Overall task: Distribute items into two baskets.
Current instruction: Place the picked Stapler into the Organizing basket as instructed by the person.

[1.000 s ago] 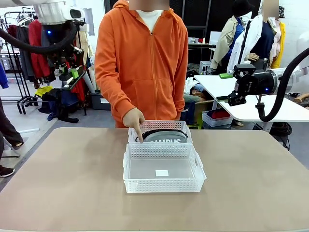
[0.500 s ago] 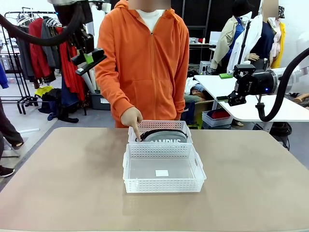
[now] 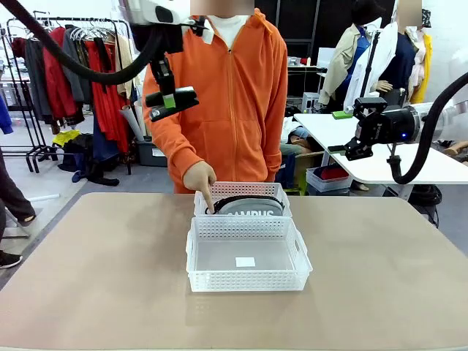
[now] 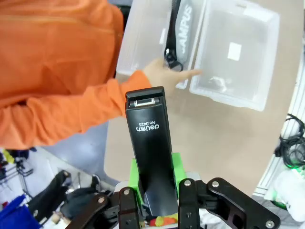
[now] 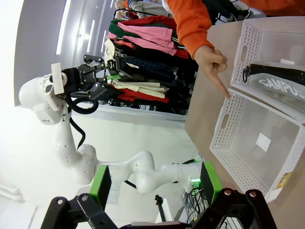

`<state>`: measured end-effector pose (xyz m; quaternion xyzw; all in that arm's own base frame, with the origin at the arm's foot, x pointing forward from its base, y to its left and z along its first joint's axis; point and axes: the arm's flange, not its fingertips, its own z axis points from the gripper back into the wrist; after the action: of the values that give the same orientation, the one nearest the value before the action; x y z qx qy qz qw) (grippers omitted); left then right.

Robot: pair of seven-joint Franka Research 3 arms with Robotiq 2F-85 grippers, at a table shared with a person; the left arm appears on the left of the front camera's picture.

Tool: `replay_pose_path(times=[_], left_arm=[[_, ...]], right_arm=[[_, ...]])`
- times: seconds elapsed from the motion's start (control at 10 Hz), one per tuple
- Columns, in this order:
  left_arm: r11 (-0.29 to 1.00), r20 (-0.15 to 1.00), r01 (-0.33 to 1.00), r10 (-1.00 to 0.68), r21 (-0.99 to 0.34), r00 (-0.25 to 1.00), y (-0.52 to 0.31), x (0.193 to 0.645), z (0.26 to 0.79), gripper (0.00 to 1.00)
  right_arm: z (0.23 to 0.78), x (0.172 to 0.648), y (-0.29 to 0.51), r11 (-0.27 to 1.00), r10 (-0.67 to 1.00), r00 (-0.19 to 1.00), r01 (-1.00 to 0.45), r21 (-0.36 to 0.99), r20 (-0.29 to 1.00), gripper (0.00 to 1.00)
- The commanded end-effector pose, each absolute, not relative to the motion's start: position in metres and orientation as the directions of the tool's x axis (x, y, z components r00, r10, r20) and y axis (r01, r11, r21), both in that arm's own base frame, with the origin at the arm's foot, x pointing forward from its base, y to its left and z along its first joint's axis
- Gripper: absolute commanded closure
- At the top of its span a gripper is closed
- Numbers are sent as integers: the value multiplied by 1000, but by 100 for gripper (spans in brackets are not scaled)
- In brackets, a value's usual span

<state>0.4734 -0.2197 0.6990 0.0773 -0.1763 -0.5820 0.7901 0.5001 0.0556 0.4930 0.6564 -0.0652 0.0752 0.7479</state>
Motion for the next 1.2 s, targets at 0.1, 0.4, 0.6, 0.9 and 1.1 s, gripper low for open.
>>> replay_pose_path(times=[0.1, 0.4, 0.6, 0.9, 1.1], left_arm=[[391, 177, 827, -920, 404, 349, -205, 477, 716, 100], [294, 186, 896, -952, 334, 243, -227, 471, 701, 100], [294, 186, 896, -952, 334, 243, -227, 471, 701, 100], [224, 105, 918, -974, 327, 201, -255, 473, 695, 100], [105, 11, 945, -994, 310, 107, -289, 478, 692, 100]], right_arm=[[495, 499, 55, 129, 19, 980, -199, 971, 199, 0], [495, 499, 55, 129, 19, 980, -199, 971, 199, 0], [495, 499, 55, 129, 19, 980, -199, 971, 199, 0], [495, 499, 55, 129, 19, 980, -199, 971, 199, 0], [495, 499, 55, 129, 19, 980, -199, 971, 199, 0]])
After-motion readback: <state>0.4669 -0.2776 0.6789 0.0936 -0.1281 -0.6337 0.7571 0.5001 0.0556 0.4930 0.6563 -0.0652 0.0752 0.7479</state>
